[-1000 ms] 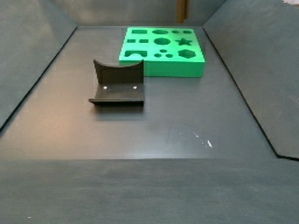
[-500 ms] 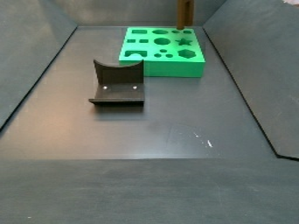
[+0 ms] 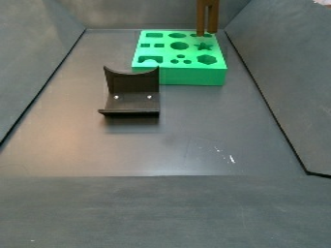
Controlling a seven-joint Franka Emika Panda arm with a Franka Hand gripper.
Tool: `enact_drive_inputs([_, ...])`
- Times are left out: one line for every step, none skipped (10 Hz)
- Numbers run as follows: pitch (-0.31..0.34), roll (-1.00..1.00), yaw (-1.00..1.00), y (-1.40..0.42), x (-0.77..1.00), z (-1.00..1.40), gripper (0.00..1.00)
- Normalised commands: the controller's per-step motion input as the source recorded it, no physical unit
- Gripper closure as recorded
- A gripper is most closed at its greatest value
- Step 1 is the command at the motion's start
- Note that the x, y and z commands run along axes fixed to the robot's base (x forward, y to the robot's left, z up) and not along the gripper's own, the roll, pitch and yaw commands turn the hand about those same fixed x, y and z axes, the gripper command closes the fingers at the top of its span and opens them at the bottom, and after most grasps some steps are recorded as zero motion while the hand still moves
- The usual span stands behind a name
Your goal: Insert the square-circle object.
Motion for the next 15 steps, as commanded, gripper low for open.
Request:
enact_drive_inputs([-0.239, -0.33, -0.8, -0.05, 0.0, 0.0, 1.0])
enact_drive_inputs([-0.329, -0.45, -0.7, 0.0, -0.08, -0.01, 1.0])
enact_drive_inputs([-0.329, -0.45, -0.7, 0.0, -0.08, -0.01, 1.0])
enact_drive_inputs([-0.337, -0.45, -0.7, 0.0, -0.09, -0.05, 1.0])
enact_drive_inputs([-0.343, -0.41, -0.71, -0.01, -0.09, -0.09, 1.0])
enact_drive_inputs([-0.253, -0.26, -0.74, -0.16, 0.0, -0.08, 1.0])
enact_drive_inputs([-0.119, -0.11, -0.82, -0.24, 0.0, -0.01, 1.0])
enact_drive_inputs([-0.086, -0.03, -0.79, -0.36, 0.01, -0.06, 1.0])
enact_drive_inputs([-0.067, 0.11, -0.47, -0.35, 0.0, -0.11, 1.0])
enact_drive_inputs([-0.176, 0.05, -0.01, 0.0, -0.15, -0.2, 1.0])
enact_drive_inputs([-0.206, 0.02, 0.0, 0.0, -0.17, -0.31, 1.0])
enact_drive_inputs([-0.236, 0.0, 0.17, 0.0, -0.16, -0.53, 1.0])
enact_drive_inputs([-0.173, 0.0, 0.29, 0.0, 0.0, -0.57, 1.0])
enact_drive_inputs([-0.173, 0.02, 0.29, -0.11, 0.04, -0.72, 1.0])
enact_drive_inputs([-0.03, 0.06, 0.28, -0.13, 0.35, -0.71, 1.0])
